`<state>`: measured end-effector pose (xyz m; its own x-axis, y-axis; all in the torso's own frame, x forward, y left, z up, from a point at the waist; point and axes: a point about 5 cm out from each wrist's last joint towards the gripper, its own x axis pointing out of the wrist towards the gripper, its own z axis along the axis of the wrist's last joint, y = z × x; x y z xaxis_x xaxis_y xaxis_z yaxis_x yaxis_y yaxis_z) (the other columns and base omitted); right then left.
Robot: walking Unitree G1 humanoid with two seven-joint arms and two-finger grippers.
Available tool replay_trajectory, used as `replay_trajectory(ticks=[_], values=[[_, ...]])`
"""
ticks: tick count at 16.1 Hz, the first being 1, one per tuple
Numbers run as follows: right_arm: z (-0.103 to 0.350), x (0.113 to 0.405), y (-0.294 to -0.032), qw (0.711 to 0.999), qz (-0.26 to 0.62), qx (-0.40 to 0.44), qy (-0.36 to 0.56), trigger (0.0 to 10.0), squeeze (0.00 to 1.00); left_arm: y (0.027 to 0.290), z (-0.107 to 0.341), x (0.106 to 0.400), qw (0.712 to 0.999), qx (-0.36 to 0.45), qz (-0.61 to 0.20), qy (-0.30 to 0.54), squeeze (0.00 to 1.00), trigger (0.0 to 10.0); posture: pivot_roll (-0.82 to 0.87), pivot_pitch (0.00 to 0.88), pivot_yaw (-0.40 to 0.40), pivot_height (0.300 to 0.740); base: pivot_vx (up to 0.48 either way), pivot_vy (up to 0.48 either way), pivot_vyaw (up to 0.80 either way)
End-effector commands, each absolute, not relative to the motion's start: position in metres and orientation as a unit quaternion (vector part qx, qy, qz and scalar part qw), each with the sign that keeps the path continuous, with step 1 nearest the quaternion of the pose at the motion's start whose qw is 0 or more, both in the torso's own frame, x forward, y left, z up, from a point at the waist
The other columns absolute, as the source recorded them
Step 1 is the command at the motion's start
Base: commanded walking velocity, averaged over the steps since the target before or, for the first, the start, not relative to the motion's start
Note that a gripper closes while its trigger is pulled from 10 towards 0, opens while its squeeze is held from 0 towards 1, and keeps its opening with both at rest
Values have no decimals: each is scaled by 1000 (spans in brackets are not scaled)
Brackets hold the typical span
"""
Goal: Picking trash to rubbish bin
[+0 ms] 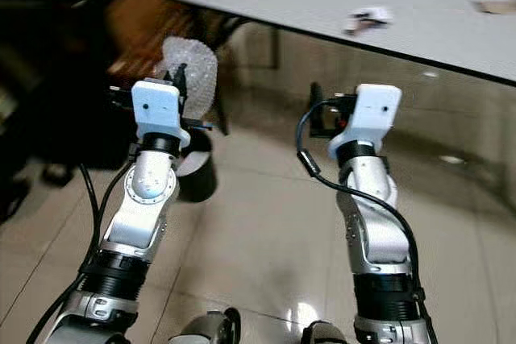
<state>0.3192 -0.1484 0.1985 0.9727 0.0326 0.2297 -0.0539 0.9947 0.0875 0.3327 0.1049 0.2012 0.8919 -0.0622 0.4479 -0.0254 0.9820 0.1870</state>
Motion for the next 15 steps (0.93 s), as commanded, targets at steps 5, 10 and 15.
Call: replay_trajectory(ticks=[5, 10, 15], values=[[198, 319, -147, 992, 28, 43, -114, 10000, 0, 106, 200, 333, 969, 96, -6, -227, 0, 10000, -77, 142, 67, 740, 0, 0, 800], [198, 319, -146, 992, 30, 42, -113, 10000, 0, 107, 200, 334, 969, 97, -6, -225, 0, 10000, -74, 149, 68, 740, 0, 0, 800], [197, 319, -145, 992, 32, 44, -111, 10000, 0, 108, 200, 334, 970, 97, -7, -223, 0, 10000, -70, 152, 70, 740, 0, 0, 800]])
